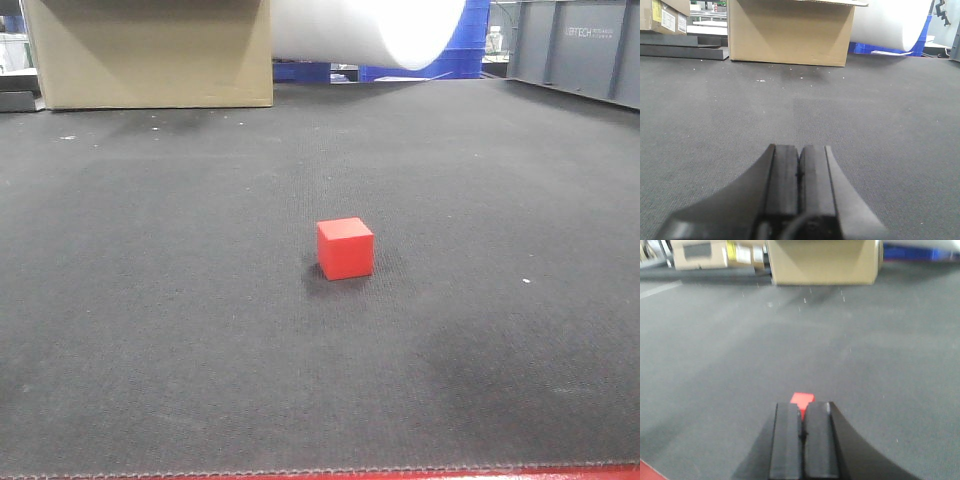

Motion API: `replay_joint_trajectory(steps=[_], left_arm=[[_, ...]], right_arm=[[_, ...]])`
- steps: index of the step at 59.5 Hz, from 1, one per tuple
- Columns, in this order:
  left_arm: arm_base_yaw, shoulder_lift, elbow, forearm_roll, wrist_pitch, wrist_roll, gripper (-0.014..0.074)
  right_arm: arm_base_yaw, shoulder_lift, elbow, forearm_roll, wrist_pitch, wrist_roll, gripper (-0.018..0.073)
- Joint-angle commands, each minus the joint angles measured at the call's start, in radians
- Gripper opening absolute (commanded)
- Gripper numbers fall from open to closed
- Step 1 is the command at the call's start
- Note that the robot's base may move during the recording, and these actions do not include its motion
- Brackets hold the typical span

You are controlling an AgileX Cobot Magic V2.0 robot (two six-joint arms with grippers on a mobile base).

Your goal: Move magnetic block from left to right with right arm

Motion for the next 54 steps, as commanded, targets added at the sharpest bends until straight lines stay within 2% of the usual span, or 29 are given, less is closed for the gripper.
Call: replay_joint_trajectory(steps=[1,35,39,45,54], left_arm=[[0.000,-0.010,0.008,0.000,-0.089,-0.004,-0.0116],[0.000,-0.010,0.008,0.000,-0.089,-0.004,-0.0116],[0.000,-0.010,0.008,0.000,-0.089,-0.004,-0.0116],[0.000,-0.010,0.008,0.000,-0.089,-0.004,-0.0116],[0.000,-0.010,0.008,0.000,-0.089,-0.004,-0.0116]], right_arm=[[-0.004,-0.005,-0.029,-0.017,-0.084,-0.005,0.0066],[-0.004,-0.004,-0.029,-0.017,-0.087,-0.005,0.0066],[-0.016,-0.004,-0.029,-0.012,-0.075,-0.050,0.0066],[-0.095,-0.007,-0.029,0.068,-0.053,-0.175,0.0066],[-0.302,-0.031,-0.007,0.216,-0.057,-0.369,0.0066]])
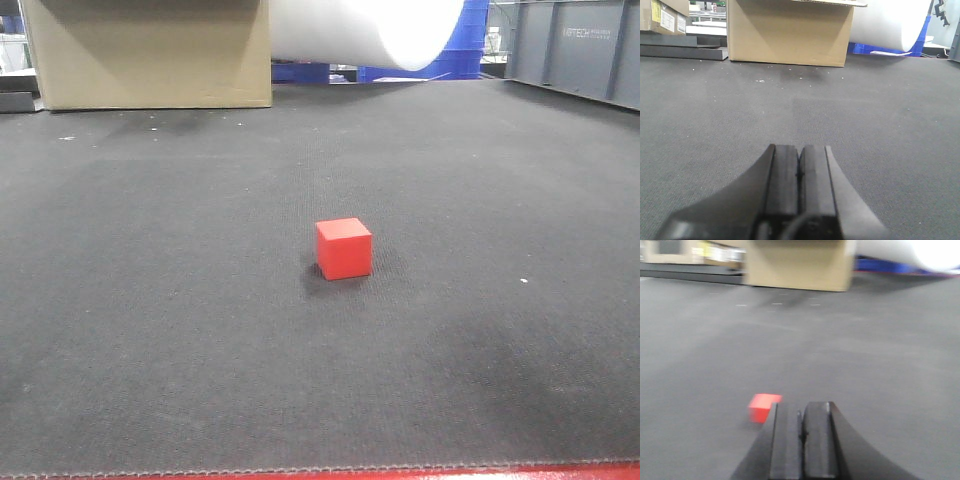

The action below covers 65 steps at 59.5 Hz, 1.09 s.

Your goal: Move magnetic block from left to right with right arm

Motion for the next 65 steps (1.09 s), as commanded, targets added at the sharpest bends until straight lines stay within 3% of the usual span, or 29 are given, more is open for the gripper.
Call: replay_joint_trajectory(steps=[1,12,21,32,65], left_arm=[[0.000,-0.010,0.008,0.000,-0.089,-0.004,-0.0116],[0.000,-0.010,0.008,0.000,-0.089,-0.004,-0.0116],[0.000,-0.010,0.008,0.000,-0.089,-0.004,-0.0116],[0.000,-0.010,0.008,0.000,-0.089,-0.004,-0.0116],[0.000,-0.010,0.008,0.000,-0.089,-0.004,-0.0116]], right_arm=[[-0.124,-0.013,-0.007,0.084,-0.084,-0.127,0.0066],[-0.345,-0.119,0.129,0.101,-0.164,-0.151,0.0066],[-0.426,-0.219,0.265,0.101,-0.223,-0.150,0.0066],[-0.440,-0.310,0.413,0.101,-0.298,-0.150,0.0066],[-0.462,-0.308,0.411,0.099,-0.279,-0.148,0.0066]])
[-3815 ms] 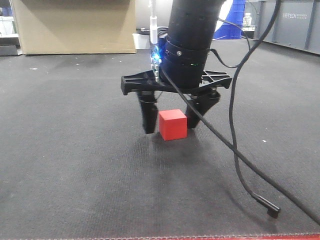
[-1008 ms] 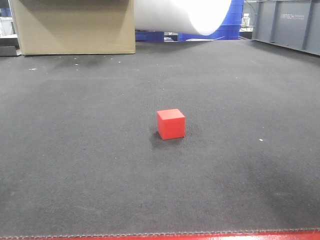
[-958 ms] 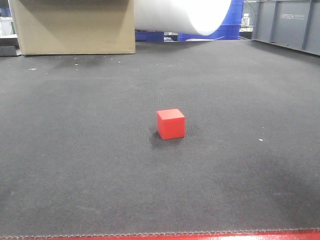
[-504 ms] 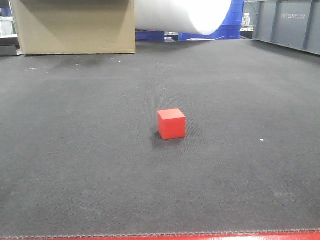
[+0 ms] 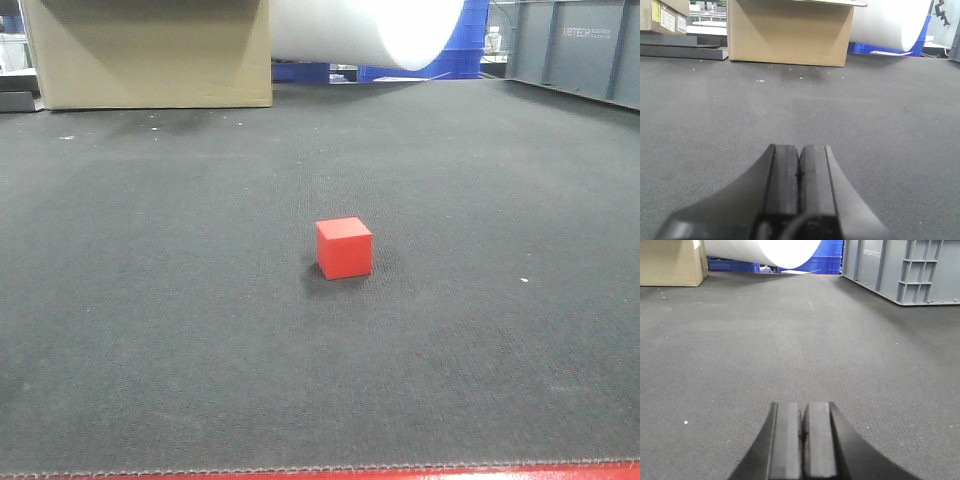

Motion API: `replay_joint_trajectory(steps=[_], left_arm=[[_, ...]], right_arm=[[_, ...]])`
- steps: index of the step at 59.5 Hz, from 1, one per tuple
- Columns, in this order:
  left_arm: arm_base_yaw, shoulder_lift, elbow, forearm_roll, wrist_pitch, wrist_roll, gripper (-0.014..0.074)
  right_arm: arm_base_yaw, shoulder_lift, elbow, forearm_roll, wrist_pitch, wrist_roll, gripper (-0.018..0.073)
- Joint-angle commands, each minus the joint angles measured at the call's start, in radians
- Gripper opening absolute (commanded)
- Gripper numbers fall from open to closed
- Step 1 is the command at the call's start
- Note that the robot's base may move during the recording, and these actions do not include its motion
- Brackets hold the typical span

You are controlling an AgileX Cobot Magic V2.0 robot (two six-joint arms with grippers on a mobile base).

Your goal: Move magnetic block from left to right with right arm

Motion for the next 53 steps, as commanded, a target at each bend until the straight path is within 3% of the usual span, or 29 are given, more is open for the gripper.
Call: replay_joint_trajectory(steps=[1,53], left_arm=[[0.000,-0.010,0.008,0.000,-0.089,-0.004,-0.0116],[0.000,-0.010,0.008,0.000,-0.089,-0.004,-0.0116]], right_arm=[[-0.006,-0.021,-0.005,0.003,-0.097,-0.008,0.0066],[-0.006,-0.021,-0.005,0.003,-0.097,-0.008,0.0066]])
